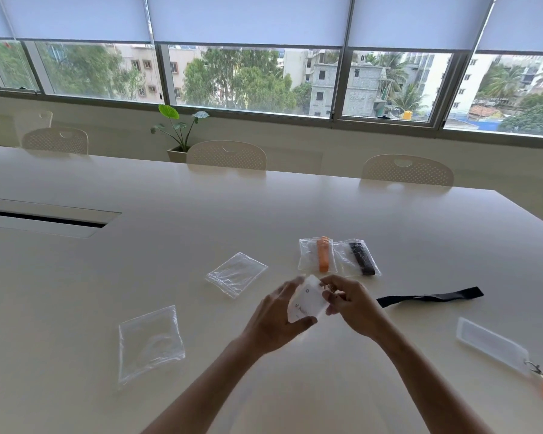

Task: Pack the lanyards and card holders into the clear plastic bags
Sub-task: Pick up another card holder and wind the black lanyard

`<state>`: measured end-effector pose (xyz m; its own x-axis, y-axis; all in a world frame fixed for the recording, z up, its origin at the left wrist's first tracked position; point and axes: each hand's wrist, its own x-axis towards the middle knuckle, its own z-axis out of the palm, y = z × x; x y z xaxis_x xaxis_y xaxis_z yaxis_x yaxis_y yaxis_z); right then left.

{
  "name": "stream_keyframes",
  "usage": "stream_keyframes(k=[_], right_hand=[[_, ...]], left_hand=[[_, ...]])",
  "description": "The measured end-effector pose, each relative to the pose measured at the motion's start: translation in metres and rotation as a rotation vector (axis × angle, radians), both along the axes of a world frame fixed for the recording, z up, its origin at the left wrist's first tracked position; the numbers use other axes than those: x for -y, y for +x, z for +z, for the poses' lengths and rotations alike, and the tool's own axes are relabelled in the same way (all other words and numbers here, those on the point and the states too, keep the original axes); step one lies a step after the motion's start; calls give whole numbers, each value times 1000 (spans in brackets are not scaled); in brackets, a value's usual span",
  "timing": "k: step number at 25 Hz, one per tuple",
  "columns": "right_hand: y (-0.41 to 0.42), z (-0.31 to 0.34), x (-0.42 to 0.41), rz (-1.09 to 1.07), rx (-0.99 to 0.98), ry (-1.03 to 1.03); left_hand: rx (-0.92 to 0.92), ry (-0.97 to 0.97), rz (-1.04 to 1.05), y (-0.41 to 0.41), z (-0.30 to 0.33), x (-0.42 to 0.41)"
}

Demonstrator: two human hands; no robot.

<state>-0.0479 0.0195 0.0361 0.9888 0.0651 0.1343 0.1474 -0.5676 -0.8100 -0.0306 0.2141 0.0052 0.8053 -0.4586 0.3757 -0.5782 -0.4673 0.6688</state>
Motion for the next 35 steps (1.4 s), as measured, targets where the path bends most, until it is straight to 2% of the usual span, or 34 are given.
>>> stream_keyframes(k=[6,13,19,22,25,31,35], right_hand=[[5,24,3,21,15,-130],[3,49,6,105,-3,-174],[5,64,19,283,-66,-17],[11,75,37,381,-125,68],[20,80,55,434,-108,57],[28,47,49,127,81,163],[18,6,18,5,57,251]], left_hand=[[336,530,-108,13,30,-18],[483,714,-145,15,52,-27],[670,652,-176,8,64,-28],[625,534,-222,3,65,-30],[555,429,-234,-2,67,-32],[574,260,-68,-4,79,-26],[495,258,146,6,87,-22]])
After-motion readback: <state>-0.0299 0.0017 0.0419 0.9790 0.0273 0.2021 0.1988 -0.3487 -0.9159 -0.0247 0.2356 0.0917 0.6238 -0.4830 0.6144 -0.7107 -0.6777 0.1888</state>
